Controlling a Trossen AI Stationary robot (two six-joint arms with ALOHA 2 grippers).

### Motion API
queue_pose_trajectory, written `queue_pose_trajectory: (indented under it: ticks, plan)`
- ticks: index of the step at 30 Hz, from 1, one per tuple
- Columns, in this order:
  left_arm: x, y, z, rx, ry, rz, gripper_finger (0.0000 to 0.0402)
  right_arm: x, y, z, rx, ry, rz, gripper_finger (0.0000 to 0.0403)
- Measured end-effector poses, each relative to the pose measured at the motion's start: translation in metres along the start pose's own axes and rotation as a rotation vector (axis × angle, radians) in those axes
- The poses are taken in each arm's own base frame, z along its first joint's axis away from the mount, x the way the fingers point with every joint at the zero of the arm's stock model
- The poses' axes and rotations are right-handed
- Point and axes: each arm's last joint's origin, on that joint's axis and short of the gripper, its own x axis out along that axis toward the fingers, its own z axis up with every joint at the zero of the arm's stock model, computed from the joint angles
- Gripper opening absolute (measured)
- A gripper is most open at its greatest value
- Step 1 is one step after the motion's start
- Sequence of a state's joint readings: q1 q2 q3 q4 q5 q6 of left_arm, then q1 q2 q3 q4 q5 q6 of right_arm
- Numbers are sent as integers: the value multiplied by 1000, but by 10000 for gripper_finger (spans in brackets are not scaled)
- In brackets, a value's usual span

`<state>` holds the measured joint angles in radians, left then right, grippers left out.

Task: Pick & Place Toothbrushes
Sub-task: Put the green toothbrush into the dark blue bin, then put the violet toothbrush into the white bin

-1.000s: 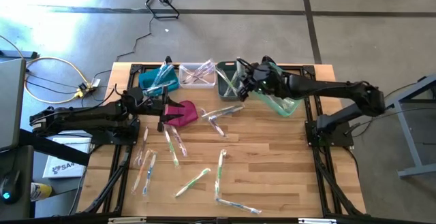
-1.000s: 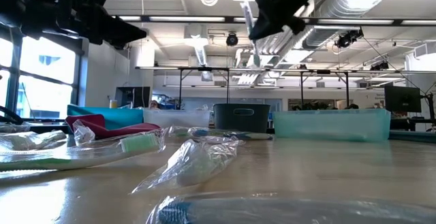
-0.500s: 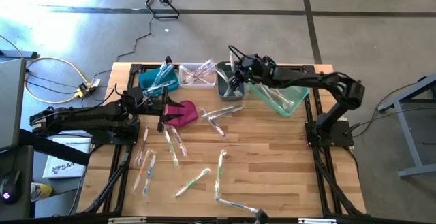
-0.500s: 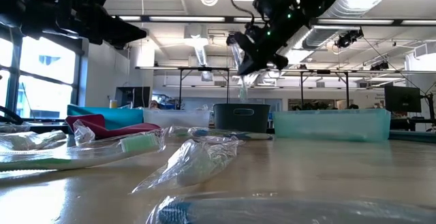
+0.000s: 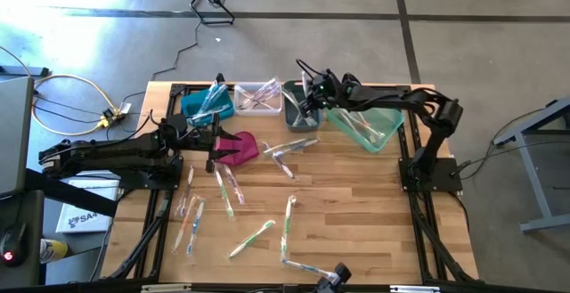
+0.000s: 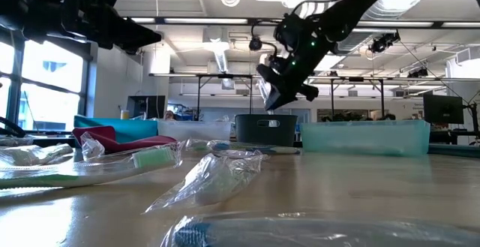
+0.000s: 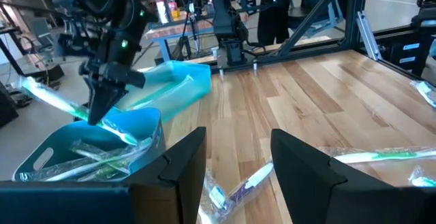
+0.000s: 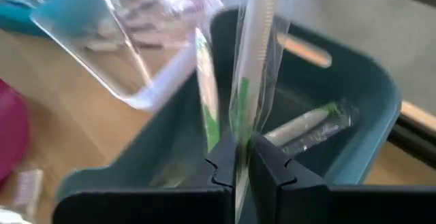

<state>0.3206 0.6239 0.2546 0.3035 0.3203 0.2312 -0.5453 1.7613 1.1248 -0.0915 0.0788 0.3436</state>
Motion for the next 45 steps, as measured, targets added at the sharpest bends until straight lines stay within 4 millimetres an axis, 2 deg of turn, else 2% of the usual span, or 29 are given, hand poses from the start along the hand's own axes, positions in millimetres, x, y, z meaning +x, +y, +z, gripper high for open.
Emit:
queue_pose_trajectory:
  ticks: [6, 21, 32, 37, 45]
  plan:
    - [0, 0, 0, 0, -1, -2, 159, 9, -3, -5, 6, 26, -6, 10]
    - [0, 0, 0, 0, 0, -2, 159, 9, -3, -6, 2, 38, -8, 10]
    - [0, 0, 0, 9, 0, 1, 159, 9, -3, -4, -3, 12, -9, 50]
    - [0, 0, 0, 3, 1, 1, 159, 9, -1, -4, -8, 11, -8, 80]
    - [0, 0, 0, 4, 0, 1, 159, 8, 3, -5, -21, -26, -91, 122]
